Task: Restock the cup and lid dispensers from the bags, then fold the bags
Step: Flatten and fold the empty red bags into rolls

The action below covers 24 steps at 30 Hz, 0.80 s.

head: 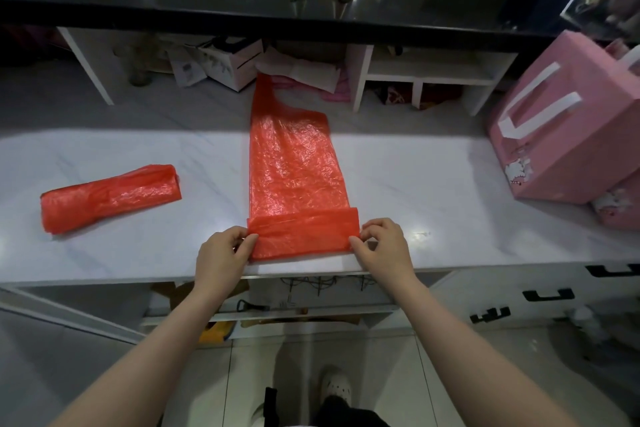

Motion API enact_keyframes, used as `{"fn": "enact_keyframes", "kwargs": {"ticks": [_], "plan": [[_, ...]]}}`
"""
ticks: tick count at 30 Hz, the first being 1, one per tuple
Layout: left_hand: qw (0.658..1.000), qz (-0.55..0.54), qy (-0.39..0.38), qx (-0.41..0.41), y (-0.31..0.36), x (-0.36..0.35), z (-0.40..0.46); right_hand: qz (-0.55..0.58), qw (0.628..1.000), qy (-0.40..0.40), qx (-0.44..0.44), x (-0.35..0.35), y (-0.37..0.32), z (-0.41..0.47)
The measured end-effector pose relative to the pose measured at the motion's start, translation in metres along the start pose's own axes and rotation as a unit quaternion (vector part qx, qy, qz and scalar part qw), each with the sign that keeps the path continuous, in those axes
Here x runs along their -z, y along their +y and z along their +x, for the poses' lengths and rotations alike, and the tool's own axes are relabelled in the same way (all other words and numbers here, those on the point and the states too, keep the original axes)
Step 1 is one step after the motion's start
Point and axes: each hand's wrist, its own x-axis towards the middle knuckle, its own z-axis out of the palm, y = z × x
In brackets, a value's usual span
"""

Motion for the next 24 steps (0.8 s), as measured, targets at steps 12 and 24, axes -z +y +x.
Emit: {"fn": "enact_keyframes", "kwargs": {"ticks": [12,24], "plan": [[0.998,0.015,0.062,0.012,0.015,-0.006,-0.007,-0.101,0.995,0.023,0.009,-0.013,0.001,0.003],[0.885,0.344,-0.188,-0.253,0.003,-0.01,-0.002,-0.121,0.991,0.033,0.042,-0.012,-0.001,-0.003]]}}
